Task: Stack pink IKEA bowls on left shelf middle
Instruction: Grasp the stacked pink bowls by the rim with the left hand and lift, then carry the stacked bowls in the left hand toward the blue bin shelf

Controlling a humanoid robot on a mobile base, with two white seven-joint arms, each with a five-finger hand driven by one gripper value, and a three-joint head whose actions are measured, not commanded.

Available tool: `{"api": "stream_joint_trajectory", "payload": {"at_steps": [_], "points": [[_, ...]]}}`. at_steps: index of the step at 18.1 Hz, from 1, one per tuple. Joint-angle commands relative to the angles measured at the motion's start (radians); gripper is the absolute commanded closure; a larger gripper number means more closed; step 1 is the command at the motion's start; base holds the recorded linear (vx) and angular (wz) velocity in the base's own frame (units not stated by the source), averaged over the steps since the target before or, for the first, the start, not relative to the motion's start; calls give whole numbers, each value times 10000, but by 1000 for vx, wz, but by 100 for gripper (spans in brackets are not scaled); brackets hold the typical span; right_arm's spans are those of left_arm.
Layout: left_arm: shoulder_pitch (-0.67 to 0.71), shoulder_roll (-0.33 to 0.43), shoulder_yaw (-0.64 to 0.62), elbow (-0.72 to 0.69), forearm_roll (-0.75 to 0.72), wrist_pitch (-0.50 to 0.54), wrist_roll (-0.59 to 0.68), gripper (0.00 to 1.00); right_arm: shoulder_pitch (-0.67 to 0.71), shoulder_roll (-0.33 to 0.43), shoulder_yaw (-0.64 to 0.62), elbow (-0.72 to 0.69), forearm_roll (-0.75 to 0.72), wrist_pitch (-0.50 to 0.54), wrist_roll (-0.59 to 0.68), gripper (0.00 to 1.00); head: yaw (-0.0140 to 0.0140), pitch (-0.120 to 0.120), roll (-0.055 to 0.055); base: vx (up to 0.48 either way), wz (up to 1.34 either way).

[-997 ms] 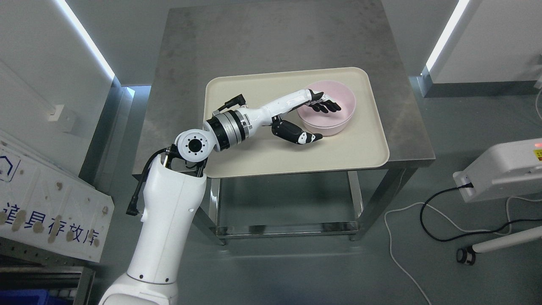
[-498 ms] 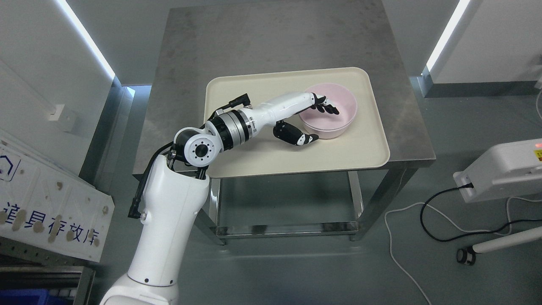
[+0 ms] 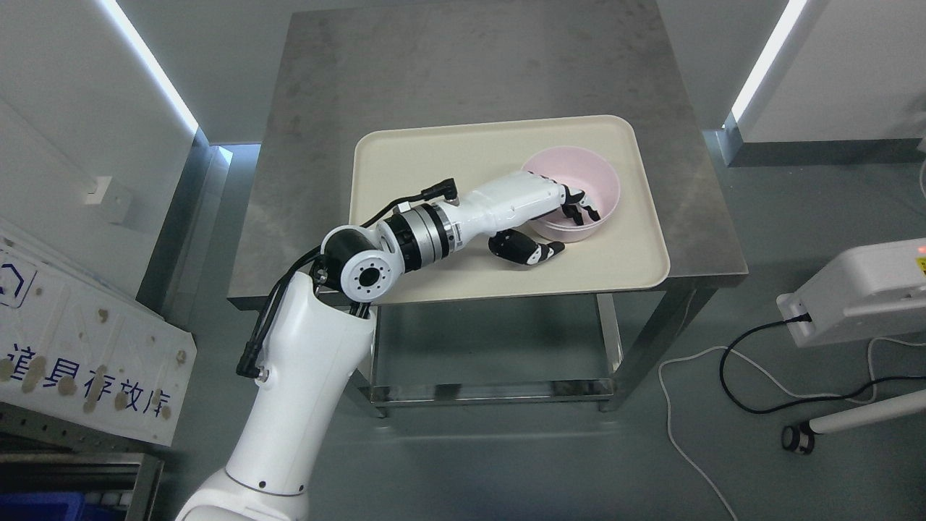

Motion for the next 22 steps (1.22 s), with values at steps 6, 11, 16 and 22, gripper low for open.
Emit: {"api": "stream_joint_trajectory", "payload": {"at_steps": [6, 11, 16, 22], "points": [[-161, 175, 2122, 373, 918, -1803, -52, 99, 1, -175, 0, 0, 0, 5, 67, 0, 0, 0, 0, 10, -36], [-85, 175, 3395, -26, 2929, -2263, -480, 99, 1, -175, 0, 0, 0, 5, 67, 0, 0, 0, 0, 0, 0], [298, 175, 3980, -88, 3682, -3688, -758, 98, 1, -175, 0, 0, 0, 5, 67, 0, 0, 0, 0, 0, 0], [1326, 175, 4179, -716, 4250, -4029, -743, 98, 1, -175, 0, 0, 0, 5, 52, 0, 0, 0, 0, -7, -40]]}}
